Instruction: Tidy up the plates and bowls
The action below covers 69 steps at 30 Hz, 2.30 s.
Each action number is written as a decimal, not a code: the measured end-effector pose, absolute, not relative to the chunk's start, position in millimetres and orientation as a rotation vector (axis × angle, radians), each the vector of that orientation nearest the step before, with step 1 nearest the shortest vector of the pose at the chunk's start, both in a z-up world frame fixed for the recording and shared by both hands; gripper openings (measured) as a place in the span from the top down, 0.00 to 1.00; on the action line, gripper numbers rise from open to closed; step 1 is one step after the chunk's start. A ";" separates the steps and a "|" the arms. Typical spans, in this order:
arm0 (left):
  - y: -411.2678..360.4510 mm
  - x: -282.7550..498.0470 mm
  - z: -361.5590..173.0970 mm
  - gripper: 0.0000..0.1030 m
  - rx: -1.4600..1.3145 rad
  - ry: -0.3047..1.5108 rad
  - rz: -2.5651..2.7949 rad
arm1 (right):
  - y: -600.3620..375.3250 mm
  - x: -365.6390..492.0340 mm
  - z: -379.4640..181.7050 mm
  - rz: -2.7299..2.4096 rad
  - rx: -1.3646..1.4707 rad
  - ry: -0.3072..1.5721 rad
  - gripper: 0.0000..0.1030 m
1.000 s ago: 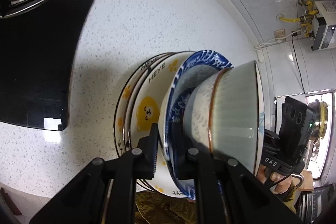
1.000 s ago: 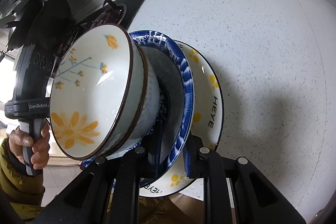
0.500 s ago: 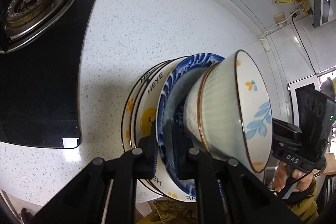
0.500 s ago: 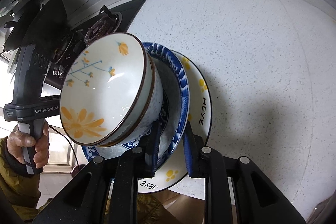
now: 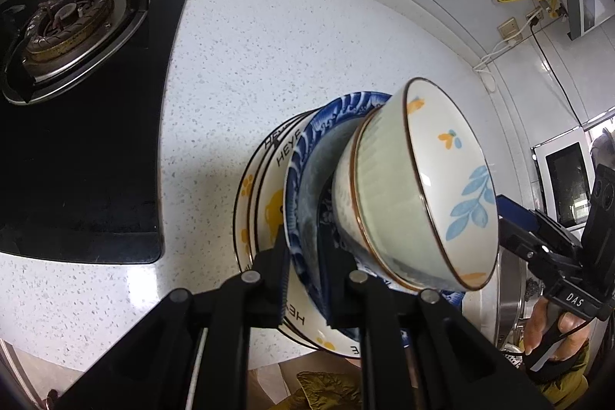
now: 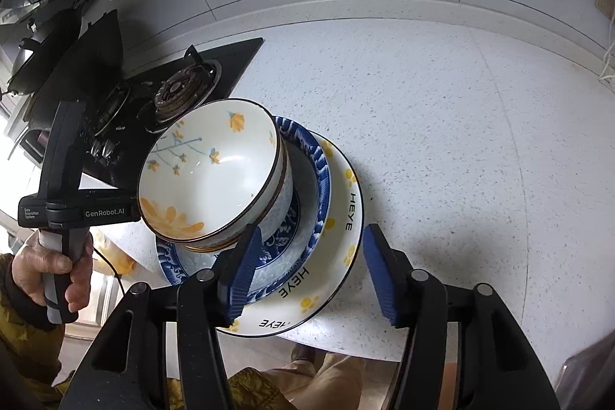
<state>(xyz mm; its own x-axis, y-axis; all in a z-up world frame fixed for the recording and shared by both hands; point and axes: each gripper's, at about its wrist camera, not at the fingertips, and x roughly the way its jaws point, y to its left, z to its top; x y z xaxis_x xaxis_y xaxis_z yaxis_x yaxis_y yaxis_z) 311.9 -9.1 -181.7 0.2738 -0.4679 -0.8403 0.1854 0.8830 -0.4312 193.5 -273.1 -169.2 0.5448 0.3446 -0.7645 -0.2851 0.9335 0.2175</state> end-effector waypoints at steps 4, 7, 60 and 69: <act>-0.7 306.2 -175.5 0.87 -0.257 1.202 -0.440 | -277.9 185.0 -163.5 0.349 0.089 0.887 0.48; 4.8 300.4 -170.5 0.87 -0.255 1.188 -0.429 | -278.7 179.2 -158.8 0.328 0.101 0.852 0.48; -12.8 7.7 17.9 0.57 0.014 0.469 -0.065 | -318.5 -12.6 -85.2 0.273 0.024 0.364 0.15; -8.7 -21.9 17.3 0.56 0.086 0.419 -0.071 | -295.1 -43.8 -88.2 0.215 0.004 0.435 0.15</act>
